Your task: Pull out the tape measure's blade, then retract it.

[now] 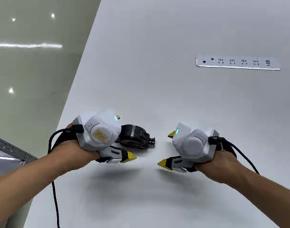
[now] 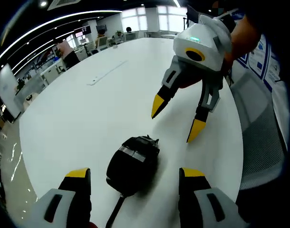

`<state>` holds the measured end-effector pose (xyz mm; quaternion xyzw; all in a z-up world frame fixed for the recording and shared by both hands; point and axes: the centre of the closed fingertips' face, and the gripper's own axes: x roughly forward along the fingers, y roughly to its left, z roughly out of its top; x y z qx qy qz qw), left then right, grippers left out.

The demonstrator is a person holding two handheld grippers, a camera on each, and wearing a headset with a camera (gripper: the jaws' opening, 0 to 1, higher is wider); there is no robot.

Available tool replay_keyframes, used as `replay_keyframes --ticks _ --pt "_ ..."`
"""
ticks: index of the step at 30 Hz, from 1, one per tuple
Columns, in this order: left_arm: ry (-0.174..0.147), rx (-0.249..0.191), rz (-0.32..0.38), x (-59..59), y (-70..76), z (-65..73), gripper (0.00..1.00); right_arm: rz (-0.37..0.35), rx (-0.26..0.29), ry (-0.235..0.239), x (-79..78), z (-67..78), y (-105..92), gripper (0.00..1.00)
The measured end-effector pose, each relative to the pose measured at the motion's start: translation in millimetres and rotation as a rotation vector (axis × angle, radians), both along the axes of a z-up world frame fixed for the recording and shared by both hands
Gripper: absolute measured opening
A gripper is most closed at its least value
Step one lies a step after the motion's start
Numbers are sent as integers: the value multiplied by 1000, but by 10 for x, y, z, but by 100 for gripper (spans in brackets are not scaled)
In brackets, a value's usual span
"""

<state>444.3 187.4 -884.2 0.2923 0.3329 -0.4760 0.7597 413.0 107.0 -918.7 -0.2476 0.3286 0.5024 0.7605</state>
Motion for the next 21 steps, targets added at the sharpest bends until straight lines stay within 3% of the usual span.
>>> replay_keyframes --ticks 10,21 --pt "-2 7 -44 90 -47 -21 68 61 8 -23 84 -68 51 46" --pt "2 27 -132 92 -126 -45 66 104 15 -29 138 -105 79 39"
